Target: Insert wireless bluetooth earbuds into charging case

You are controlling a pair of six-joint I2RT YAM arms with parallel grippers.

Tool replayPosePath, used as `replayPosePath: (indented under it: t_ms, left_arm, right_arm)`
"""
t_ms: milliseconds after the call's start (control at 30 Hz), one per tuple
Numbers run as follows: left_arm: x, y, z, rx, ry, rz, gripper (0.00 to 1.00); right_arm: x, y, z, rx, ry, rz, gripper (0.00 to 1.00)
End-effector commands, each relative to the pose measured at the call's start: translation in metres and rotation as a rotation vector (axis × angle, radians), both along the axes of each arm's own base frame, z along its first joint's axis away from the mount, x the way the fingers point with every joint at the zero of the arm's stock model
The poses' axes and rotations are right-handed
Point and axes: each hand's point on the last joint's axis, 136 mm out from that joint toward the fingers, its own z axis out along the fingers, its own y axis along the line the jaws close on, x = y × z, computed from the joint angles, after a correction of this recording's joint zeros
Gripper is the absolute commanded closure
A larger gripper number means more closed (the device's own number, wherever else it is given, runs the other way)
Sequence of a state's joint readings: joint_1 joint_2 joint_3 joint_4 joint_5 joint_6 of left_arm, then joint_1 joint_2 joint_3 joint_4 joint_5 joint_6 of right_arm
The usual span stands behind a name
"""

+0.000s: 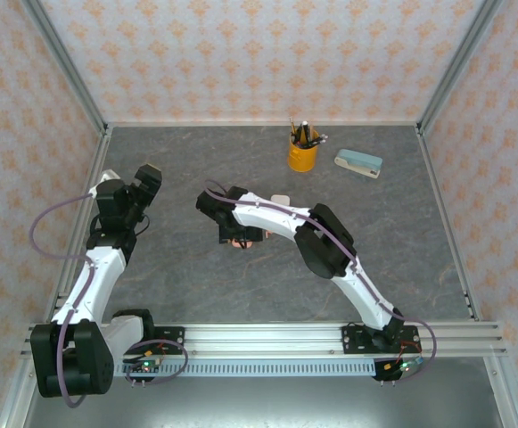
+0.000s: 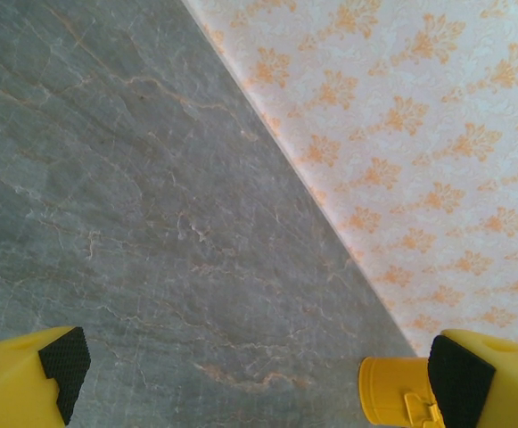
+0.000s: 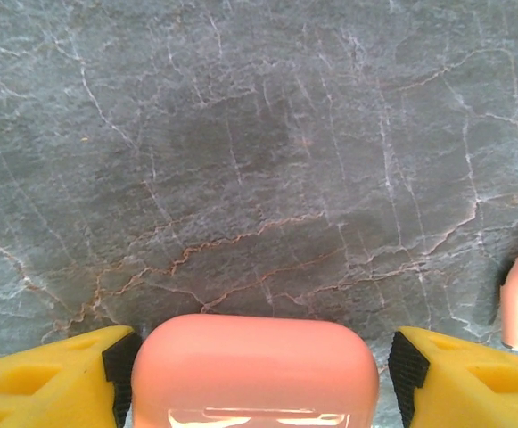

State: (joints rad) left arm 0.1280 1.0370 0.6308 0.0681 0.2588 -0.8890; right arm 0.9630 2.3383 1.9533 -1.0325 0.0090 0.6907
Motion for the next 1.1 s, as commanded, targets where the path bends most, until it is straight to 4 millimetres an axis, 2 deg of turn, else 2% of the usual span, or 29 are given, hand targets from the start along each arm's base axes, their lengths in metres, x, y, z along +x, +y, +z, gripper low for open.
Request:
replayPosePath:
  t_ms: [0,367,633,800,967,1067]
  left_arm:
    - [-0.005,-0.007,-0.017,0.015,0.053,-0.036,0.00]
    - [-0.010,-0.009,-0.035,0.030,0.112,-0.047,0.00]
    - [-0.022,-0.007,-0.033,0.157,0.232,-0.010,0.02]
    - [-0.033,-0.007,-0.036,0.171,0.220,0.008,0.05]
    - [-0.034,-0.013,-0.044,0.157,0.204,-0.022,0.06]
    - [-0.034,-0.017,-0.049,0.144,0.199,-0.044,0.05]
  right_arm:
    - [-0.012,-0.005,-0.012,-0.040,0.063,-0.015,0.24]
    - [-0.016,0.000,-0.023,-0.022,0.094,-0.058,0.29]
    - [-0.020,-0.003,-0.029,0.001,0.132,-0.121,0.29]
    - [-0.022,-0.003,-0.030,0.013,0.148,-0.148,0.28]
    - [-0.023,-0.002,-0.030,0.020,0.155,-0.157,0.28]
    - [-0.023,-0.002,-0.031,0.024,0.152,-0.156,0.31]
